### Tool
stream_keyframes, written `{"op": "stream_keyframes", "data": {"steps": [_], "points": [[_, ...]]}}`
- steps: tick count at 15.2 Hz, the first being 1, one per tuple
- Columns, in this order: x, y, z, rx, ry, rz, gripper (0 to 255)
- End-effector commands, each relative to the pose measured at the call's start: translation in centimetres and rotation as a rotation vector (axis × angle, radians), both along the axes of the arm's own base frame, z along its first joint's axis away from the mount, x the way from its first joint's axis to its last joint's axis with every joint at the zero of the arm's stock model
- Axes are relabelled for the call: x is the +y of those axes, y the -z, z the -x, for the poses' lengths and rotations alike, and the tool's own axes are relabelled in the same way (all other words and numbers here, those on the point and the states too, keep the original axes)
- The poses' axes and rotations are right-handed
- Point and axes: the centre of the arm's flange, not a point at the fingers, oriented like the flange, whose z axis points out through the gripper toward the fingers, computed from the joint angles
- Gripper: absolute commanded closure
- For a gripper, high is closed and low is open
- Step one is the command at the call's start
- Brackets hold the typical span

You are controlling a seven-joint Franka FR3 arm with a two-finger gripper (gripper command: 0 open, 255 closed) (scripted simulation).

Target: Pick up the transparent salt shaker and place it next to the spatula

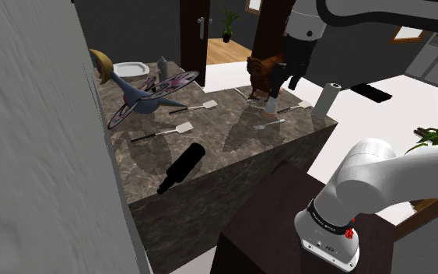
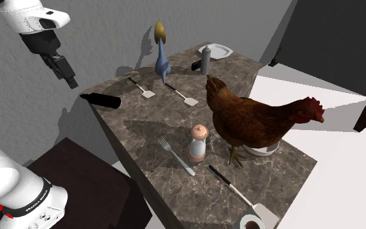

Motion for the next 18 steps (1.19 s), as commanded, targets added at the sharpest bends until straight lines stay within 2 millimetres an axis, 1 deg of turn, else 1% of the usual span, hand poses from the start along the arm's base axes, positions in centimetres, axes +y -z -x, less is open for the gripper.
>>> {"op": "stream_keyframes", "data": {"steps": [1, 18], "points": [[0.0, 0.0, 0.0, 0.000, 0.000, 0.000, 0], [-19.1, 7.5, -8.8, 0.060, 0.001, 0.035, 0]]}}
